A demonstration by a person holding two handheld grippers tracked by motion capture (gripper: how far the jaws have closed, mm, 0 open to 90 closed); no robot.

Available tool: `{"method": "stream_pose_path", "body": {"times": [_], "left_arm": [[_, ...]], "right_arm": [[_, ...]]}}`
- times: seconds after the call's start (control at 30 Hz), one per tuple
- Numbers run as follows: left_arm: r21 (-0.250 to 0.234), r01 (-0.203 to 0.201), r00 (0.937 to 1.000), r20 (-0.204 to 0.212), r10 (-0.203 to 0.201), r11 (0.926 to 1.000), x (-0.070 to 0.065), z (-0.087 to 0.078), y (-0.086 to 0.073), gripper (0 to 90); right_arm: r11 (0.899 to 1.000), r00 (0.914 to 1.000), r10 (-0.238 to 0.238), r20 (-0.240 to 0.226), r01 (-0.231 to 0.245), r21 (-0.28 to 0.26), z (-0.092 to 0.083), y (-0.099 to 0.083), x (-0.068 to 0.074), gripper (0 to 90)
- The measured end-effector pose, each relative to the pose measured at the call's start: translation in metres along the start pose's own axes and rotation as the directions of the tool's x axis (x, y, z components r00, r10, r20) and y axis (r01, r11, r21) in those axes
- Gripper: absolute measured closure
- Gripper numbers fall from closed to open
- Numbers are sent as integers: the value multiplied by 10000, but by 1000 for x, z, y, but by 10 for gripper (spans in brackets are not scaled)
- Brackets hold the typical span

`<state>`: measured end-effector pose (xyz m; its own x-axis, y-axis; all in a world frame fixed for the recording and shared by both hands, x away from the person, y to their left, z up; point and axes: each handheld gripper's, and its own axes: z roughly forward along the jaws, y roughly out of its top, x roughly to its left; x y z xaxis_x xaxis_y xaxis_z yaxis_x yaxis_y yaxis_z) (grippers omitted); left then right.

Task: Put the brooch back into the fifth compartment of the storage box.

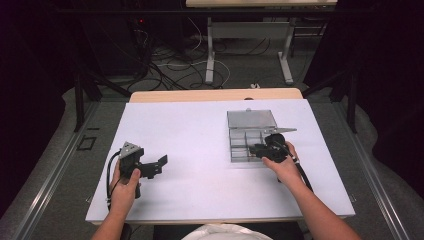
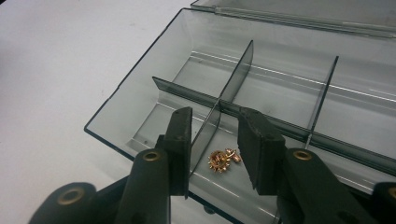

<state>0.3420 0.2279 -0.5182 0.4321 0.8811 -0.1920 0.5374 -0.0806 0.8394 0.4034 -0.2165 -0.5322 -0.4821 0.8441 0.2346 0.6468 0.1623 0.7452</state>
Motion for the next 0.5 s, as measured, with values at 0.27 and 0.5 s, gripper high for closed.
{"method": "stream_pose_path", "body": {"times": [0.27, 0.5], "left_arm": [[14, 8, 10000, 4, -8, 10000, 0, 0, 0, 5], [35, 19, 10000, 76, -20, 10000, 0, 1, -1, 6]], "right_arm": [[9996, 9996, -223, -196, 219, -200, -1, 1, 2, 596], [9980, 9981, -527, -310, 516, -358, -2, 3, 4, 540]]}}
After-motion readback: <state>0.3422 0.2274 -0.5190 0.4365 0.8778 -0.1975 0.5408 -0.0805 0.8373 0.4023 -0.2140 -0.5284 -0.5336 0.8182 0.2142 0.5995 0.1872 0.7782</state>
